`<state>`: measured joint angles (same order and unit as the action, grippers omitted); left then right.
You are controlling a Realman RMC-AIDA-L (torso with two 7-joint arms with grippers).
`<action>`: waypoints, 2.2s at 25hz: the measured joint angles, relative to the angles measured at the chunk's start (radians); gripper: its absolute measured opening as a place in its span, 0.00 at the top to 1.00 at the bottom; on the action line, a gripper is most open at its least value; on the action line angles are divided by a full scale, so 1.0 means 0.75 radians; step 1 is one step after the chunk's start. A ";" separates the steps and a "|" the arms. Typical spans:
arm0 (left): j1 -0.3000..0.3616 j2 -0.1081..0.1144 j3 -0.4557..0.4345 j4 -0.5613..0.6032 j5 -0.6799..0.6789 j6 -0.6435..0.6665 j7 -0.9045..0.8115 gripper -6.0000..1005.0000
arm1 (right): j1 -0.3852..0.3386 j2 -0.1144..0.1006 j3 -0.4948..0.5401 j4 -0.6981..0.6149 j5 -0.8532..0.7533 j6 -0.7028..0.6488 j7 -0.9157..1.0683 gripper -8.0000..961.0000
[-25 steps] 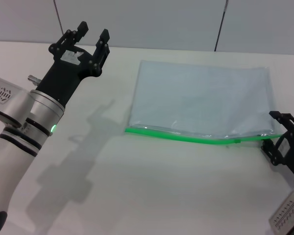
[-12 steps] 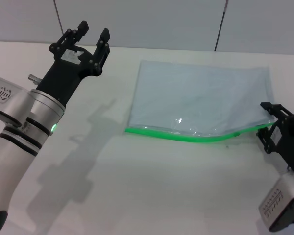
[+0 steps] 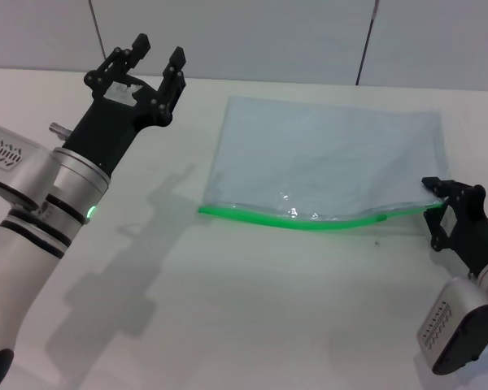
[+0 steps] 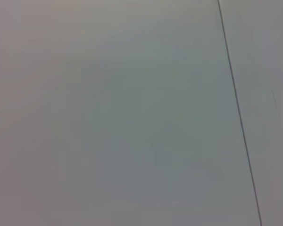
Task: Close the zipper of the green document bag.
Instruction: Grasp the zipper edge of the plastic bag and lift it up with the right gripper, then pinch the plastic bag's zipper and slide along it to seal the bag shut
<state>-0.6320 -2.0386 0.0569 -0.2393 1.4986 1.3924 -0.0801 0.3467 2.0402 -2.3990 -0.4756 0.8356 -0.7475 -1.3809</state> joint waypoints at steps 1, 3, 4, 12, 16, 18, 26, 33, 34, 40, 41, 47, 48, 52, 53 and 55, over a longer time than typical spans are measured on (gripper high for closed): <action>0.000 0.000 0.001 0.000 0.000 0.000 0.000 0.49 | 0.000 0.000 0.000 -0.002 0.002 0.001 -0.001 0.73; 0.000 0.000 0.003 0.000 0.000 0.000 0.001 0.49 | 0.000 0.000 0.000 -0.006 0.003 0.001 -0.002 0.79; 0.000 0.000 0.004 0.000 0.001 -0.001 0.001 0.49 | 0.000 0.000 0.000 -0.007 0.004 0.002 -0.002 0.81; -0.001 0.000 0.008 0.002 0.016 -0.001 0.003 0.49 | 0.000 0.002 -0.002 -0.028 0.009 0.003 -0.003 0.88; -0.004 0.000 0.009 0.002 0.033 -0.002 0.003 0.49 | 0.000 0.001 -0.015 -0.030 0.009 0.003 -0.004 0.91; -0.006 0.000 0.009 0.002 0.053 -0.005 0.003 0.49 | 0.000 0.000 -0.016 -0.035 0.009 0.003 -0.004 0.93; -0.038 0.001 0.008 0.002 0.142 -0.092 0.003 0.49 | 0.005 0.000 -0.017 -0.057 0.009 0.033 -0.011 0.94; -0.101 -0.001 0.008 -0.003 0.303 -0.253 0.067 0.49 | 0.019 -0.002 -0.010 -0.120 0.012 0.085 -0.026 0.94; -0.110 -0.003 0.008 -0.005 0.335 -0.270 0.078 0.49 | 0.022 -0.002 -0.009 -0.128 0.014 0.096 -0.026 0.94; -0.149 -0.006 0.034 -0.024 0.507 -0.359 0.148 0.49 | 0.050 -0.002 -0.016 -0.181 0.057 0.127 -0.036 0.94; -0.157 -0.006 0.051 -0.032 0.517 -0.378 0.165 0.49 | 0.051 -0.002 -0.016 -0.189 0.059 0.130 -0.036 0.94; -0.191 -0.008 0.110 -0.097 0.525 -0.499 0.344 0.49 | 0.063 -0.004 -0.016 -0.229 0.061 0.135 -0.036 0.94; -0.191 -0.009 0.107 -0.107 0.522 -0.513 0.374 0.49 | 0.065 -0.004 -0.016 -0.234 0.062 0.136 -0.036 0.94; -0.191 -0.014 0.080 -0.140 0.502 -0.552 0.512 0.49 | 0.065 -0.004 -0.021 -0.251 0.062 0.139 -0.036 0.94; -0.189 -0.014 0.073 -0.144 0.499 -0.552 0.538 0.49 | 0.065 -0.004 -0.024 -0.253 0.062 0.140 -0.036 0.94; -0.185 -0.015 0.056 -0.147 0.497 -0.558 0.589 0.49 | 0.065 -0.004 -0.032 -0.259 0.062 0.142 -0.036 0.94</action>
<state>-0.7706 -2.0503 0.0988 -0.3499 1.8715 0.9741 0.3614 0.3957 2.0370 -2.4227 -0.6700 0.8822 -0.6409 -1.4076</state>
